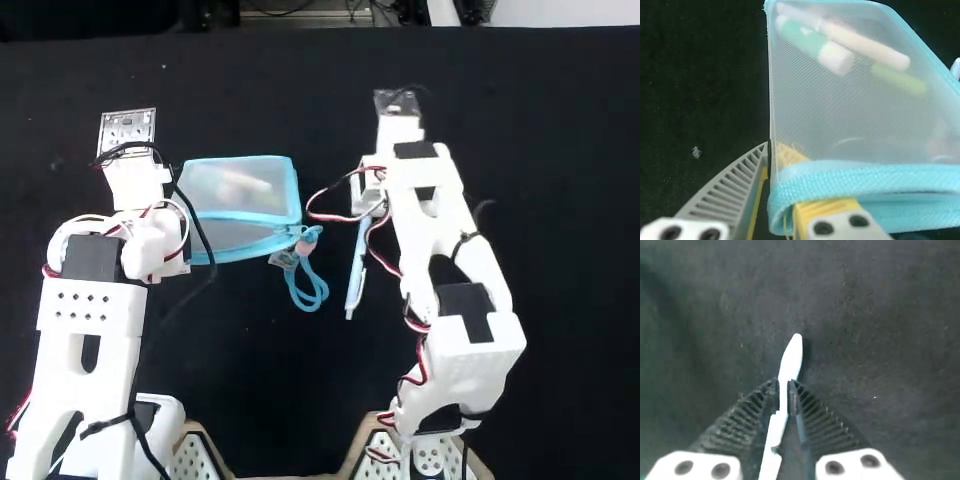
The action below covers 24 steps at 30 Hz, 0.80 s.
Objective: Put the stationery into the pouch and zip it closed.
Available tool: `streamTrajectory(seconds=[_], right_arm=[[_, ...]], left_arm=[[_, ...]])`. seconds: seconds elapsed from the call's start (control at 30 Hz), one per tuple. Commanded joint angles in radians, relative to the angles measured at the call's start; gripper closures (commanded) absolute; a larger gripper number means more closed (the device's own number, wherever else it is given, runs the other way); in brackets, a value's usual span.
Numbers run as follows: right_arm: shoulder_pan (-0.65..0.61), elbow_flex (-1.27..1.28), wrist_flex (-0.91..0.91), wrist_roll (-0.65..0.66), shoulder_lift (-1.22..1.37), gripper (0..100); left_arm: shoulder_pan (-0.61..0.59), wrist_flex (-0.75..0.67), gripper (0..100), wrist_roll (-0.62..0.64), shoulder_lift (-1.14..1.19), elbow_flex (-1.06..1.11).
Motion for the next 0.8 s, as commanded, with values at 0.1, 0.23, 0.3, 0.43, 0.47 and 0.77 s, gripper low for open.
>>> streamTrajectory(seconds=[0.1,0.23,0.3,0.43,0.47,0.77], right_arm=[[0.003,-0.067,0.058,0.183,-0.007,98.6],[0.008,-0.124,0.166,0.078,-0.005,98.5],[-0.002,-0.133,0.167,-0.052,-0.005,98.5],[-0.040,-0.133,0.133,-0.356,0.005,98.5],[-0.044,-0.139,0.130,-0.379,0.015,98.5],[-0.043,-0.246,0.120,-0.368,0.165,85.0]], left_arm=[[-0.012,0.000,97,0.002,0.006,0.002],[-0.012,0.000,97,0.002,0.006,0.002],[-0.012,0.000,97,0.002,0.006,0.002],[-0.012,0.000,97,0.002,0.006,0.002],[-0.012,0.000,97,0.002,0.006,0.002],[-0.012,0.000,97,0.002,0.006,0.002]])
